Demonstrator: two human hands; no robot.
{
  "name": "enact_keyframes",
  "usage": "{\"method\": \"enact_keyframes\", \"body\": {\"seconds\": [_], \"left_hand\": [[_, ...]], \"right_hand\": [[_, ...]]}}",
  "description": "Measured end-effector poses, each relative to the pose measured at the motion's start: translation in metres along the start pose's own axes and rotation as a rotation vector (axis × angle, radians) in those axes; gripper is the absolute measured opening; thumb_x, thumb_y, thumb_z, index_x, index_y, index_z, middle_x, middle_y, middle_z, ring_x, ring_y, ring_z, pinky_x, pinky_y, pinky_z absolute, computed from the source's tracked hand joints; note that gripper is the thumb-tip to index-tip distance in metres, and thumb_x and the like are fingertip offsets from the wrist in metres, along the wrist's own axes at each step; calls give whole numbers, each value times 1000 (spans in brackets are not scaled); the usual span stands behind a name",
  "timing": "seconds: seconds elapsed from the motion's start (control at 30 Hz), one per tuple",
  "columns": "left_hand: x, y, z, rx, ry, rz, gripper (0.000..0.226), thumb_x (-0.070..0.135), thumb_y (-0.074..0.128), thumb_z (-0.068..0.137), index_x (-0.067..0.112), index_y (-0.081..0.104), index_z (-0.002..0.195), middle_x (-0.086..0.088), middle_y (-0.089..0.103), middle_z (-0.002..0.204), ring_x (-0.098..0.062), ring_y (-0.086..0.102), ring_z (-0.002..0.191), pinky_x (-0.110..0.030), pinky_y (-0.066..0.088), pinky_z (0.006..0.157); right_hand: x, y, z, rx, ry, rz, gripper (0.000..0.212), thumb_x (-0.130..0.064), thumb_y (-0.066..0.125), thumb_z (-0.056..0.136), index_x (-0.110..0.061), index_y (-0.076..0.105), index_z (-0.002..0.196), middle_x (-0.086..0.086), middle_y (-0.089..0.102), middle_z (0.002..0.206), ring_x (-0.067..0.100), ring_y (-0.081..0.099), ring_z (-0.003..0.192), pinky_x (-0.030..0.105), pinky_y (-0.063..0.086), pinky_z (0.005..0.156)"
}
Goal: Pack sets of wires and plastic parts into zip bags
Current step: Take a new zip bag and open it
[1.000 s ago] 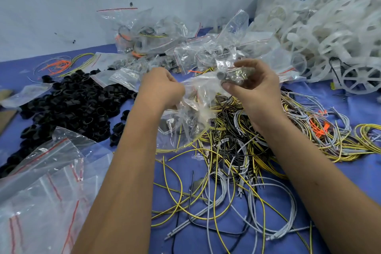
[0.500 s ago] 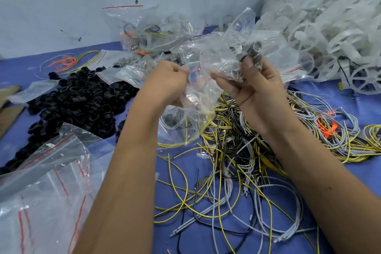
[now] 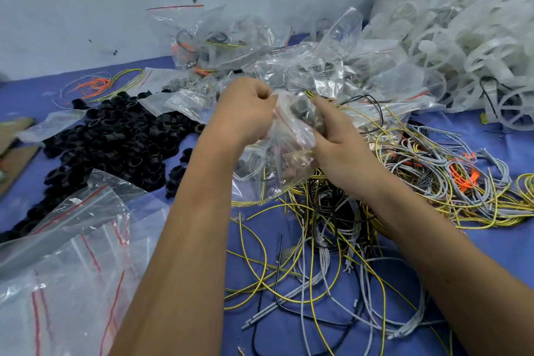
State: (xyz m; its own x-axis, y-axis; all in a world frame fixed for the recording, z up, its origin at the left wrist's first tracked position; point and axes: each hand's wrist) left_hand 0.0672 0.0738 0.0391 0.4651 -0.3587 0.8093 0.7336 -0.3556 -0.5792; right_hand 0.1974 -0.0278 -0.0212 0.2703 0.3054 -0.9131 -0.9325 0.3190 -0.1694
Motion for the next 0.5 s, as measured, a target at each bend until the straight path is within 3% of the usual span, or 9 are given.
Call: {"method": "enact_keyframes", "body": {"seconds": [0.1, 0.27, 0.37, 0.43, 0.5], "left_hand": [[1, -4, 3, 26, -7, 63, 38, 13, 68, 96, 10, 52, 62, 4, 35, 40, -13, 31, 32, -17, 25, 39], [15, -13, -8, -101, -37, 47, 23, 17, 81, 86, 14, 60, 77, 11, 42, 33, -7, 34, 27, -15, 25, 33], [29, -6, -15, -170, 16, -7, 21, 14, 78, 88, 14, 60, 78, 10, 44, 34, -6, 34, 27, -14, 25, 33], [36, 0, -18, -166, 58, -37, 18, 12, 78, 88, 12, 61, 79, 9, 49, 41, -6, 36, 29, -14, 26, 34], [41, 5, -20, -139, 96, -24, 17, 15, 78, 87, 12, 63, 81, 3, 57, 53, -6, 40, 33, -17, 30, 38]], "right_hand": [[0, 0, -2, -71, 18, -115, 18, -6, 67, 98, -7, 66, 116, 19, 69, 100, 40, 72, 85, 61, 58, 72], [1, -2, -6, -40, -66, -494, 24, -6, 73, 87, -18, 79, 106, 2, 74, 79, 14, 70, 64, 42, 59, 61], [-4, 1, -6, -50, -196, -806, 21, -22, 61, 82, -23, 76, 96, 7, 71, 84, 32, 65, 73, 35, 49, 63], [-5, 1, -5, -34, -144, -765, 7, -22, 67, 83, -25, 71, 88, 8, 72, 88, 33, 67, 77, 41, 55, 67], [-7, 3, -6, -68, 27, -341, 16, -9, 78, 80, -20, 70, 87, 5, 76, 89, 28, 74, 79, 50, 61, 71]]}}
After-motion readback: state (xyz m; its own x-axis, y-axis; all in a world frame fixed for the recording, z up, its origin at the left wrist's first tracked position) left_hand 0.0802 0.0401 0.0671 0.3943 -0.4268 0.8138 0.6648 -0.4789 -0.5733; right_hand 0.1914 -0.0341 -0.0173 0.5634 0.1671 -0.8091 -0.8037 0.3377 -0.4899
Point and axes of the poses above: each hand's wrist, its own z-axis towards the middle knuckle, its own y-axis out of the palm, x = y × z
